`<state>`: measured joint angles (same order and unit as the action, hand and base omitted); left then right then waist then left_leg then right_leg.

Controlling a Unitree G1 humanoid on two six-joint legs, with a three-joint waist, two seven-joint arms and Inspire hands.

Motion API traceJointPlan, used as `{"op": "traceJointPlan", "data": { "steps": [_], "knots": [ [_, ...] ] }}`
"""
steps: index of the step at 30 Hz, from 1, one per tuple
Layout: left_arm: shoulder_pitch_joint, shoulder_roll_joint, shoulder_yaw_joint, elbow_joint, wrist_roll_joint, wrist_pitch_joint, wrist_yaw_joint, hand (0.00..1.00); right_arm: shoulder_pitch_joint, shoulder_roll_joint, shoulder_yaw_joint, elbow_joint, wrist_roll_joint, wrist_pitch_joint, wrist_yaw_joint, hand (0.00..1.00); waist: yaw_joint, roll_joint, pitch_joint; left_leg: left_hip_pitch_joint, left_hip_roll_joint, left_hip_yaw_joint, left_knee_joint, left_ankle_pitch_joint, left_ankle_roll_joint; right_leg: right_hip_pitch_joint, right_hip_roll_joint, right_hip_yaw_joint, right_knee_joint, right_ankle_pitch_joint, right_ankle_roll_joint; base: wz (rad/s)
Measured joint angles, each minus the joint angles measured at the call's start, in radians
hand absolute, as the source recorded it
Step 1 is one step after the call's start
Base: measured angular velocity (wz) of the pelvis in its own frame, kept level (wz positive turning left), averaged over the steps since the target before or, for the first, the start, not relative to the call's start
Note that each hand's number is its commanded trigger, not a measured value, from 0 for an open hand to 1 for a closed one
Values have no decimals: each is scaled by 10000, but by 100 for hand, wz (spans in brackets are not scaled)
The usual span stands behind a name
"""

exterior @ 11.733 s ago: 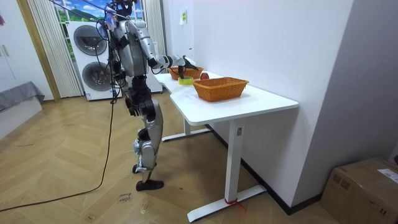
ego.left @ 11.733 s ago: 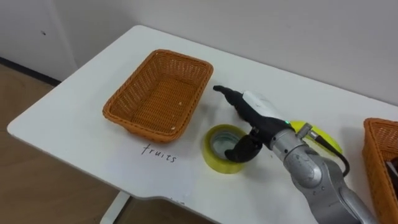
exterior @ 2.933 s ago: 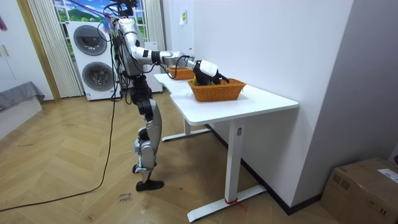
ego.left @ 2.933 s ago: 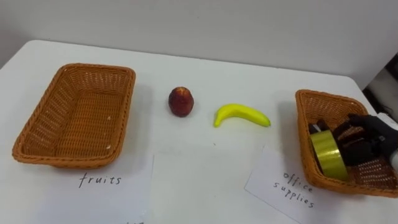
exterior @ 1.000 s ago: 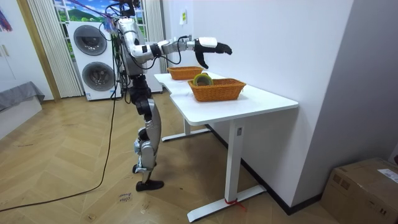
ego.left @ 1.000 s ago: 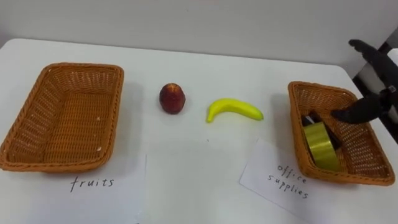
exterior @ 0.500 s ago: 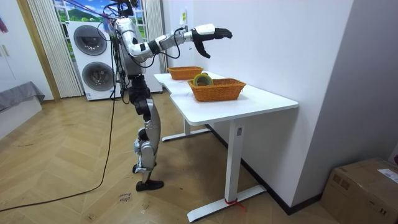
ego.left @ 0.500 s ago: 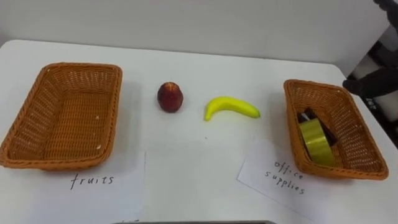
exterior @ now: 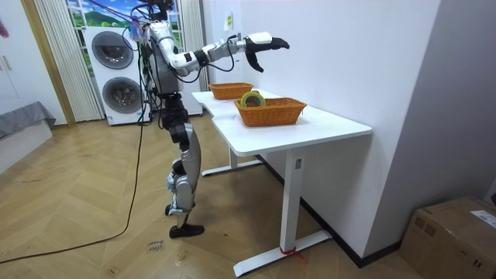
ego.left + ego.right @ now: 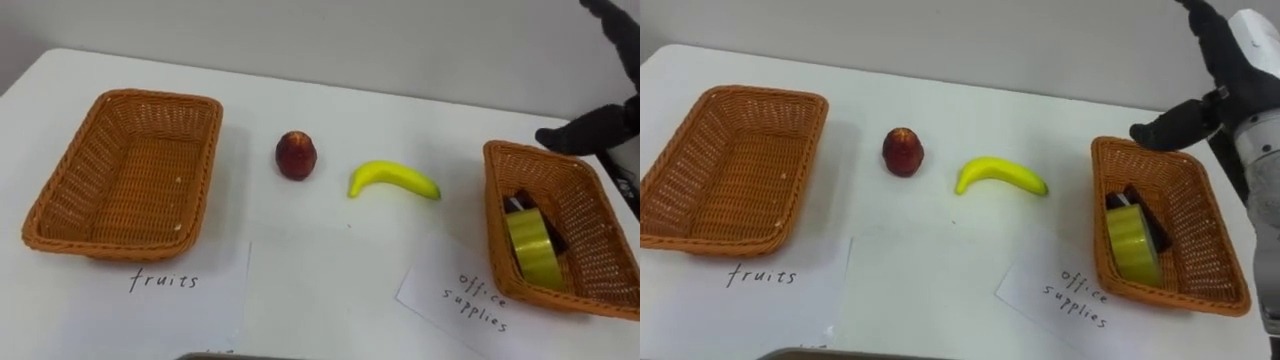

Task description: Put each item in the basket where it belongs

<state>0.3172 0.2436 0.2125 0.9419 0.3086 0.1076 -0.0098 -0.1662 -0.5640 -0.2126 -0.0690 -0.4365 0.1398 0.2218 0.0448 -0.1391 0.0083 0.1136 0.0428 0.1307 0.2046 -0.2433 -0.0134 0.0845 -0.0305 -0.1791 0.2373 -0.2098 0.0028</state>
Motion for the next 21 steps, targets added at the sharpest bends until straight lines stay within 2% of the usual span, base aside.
{"op": "traceJointPlan", "data": {
  "steps": [8,13,15,19,21],
  "knots": [
    [-81,77,6,-13,1,-1,14,0,0,0,372,250,18,19,-2,0,388,-142,-55,-132,-2,-100,23,4,-4,-41,-14,-188,-24,-2,1,6],
    [-90,103,2,-15,0,7,-37,0,-1,-1,742,461,16,11,-2,0,472,-195,-82,-344,-25,-408,179,3,-2,9,-57,-582,-114,2,3,18],
    [-106,111,-2,-23,0,10,-116,0,0,0,880,597,-23,34,-1,0,474,-194,-77,-483,-35,-527,254,3,-3,-16,-70,-724,-172,5,3,20],
    [-116,150,-19,-8,1,71,-285,0,-1,-1,1296,996,-23,54,-1,0,675,-40,30,-633,-26,-694,343,3,-9,-27,-68,-914,-170,5,1,13],
    [-145,215,-31,17,-19,92,-260,0,-1,-1,1462,1403,18,61,-1,0,688,-67,4,-780,-31,-789,349,5,-14,-111,-77,-1008,-152,5,1,18]
  ]
}}
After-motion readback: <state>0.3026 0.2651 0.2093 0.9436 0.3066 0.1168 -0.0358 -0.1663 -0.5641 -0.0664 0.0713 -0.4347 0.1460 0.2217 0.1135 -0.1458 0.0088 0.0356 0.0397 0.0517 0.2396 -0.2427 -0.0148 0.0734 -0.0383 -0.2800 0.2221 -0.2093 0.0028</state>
